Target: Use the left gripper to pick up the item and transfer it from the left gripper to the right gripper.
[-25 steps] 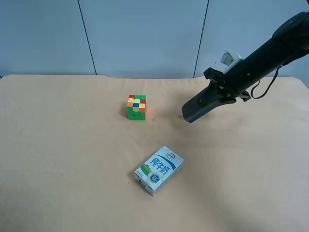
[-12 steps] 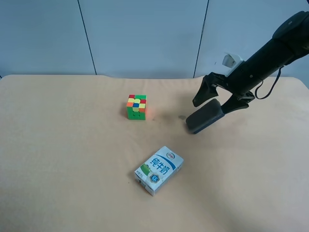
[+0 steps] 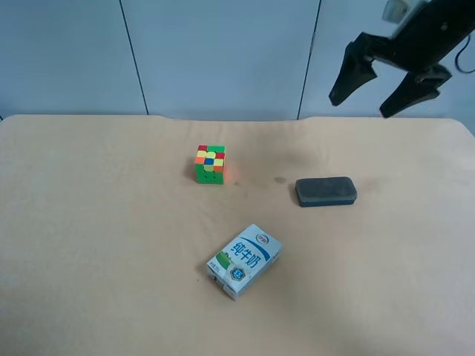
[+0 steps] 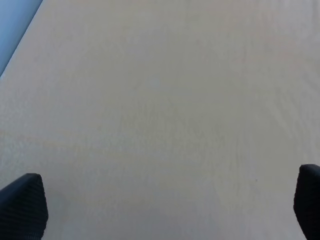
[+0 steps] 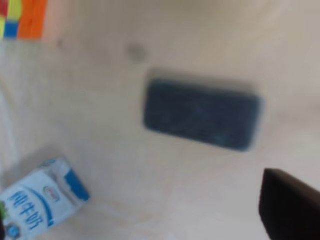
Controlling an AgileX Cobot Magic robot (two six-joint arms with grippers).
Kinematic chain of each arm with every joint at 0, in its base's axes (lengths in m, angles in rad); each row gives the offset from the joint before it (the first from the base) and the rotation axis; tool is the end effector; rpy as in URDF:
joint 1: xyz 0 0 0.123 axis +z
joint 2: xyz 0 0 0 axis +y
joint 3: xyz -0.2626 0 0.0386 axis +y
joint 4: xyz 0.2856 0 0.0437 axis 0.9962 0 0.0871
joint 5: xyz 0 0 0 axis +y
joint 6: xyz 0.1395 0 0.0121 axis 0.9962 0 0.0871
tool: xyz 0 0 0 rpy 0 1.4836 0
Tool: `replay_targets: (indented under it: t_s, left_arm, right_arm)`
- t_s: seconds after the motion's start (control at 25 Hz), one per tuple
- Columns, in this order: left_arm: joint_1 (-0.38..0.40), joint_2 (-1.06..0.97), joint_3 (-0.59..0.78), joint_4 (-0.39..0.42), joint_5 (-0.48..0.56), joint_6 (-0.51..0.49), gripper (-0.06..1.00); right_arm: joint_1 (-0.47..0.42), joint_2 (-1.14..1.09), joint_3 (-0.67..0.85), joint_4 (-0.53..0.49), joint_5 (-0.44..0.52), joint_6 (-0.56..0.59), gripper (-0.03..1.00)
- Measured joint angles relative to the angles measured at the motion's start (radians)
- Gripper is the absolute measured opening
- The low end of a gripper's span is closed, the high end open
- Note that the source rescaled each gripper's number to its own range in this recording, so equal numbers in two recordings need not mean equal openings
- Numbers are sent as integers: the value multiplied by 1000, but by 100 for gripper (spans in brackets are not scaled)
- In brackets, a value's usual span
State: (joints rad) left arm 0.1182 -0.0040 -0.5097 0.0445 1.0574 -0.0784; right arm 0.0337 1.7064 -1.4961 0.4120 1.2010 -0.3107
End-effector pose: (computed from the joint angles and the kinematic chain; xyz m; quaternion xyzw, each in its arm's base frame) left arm 0.0888 0.0160 0.2772 -0.0842 0.8444 0.0327 0.5281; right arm 0.3956 0.0657 0.2361 -0.1173 0.9656 0.1798 0.1467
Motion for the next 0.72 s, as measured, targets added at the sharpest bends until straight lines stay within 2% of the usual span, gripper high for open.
replay_targets:
  t_s: [0.32,0.72]
  left_arm:
    - [0,0,0,0,0,0,100]
    - [0,0,0,0,-1,0,100]
  right_arm:
    - [0,-221,9,-199,4,91,100]
    - [0,-612,362,-307,14,104,100]
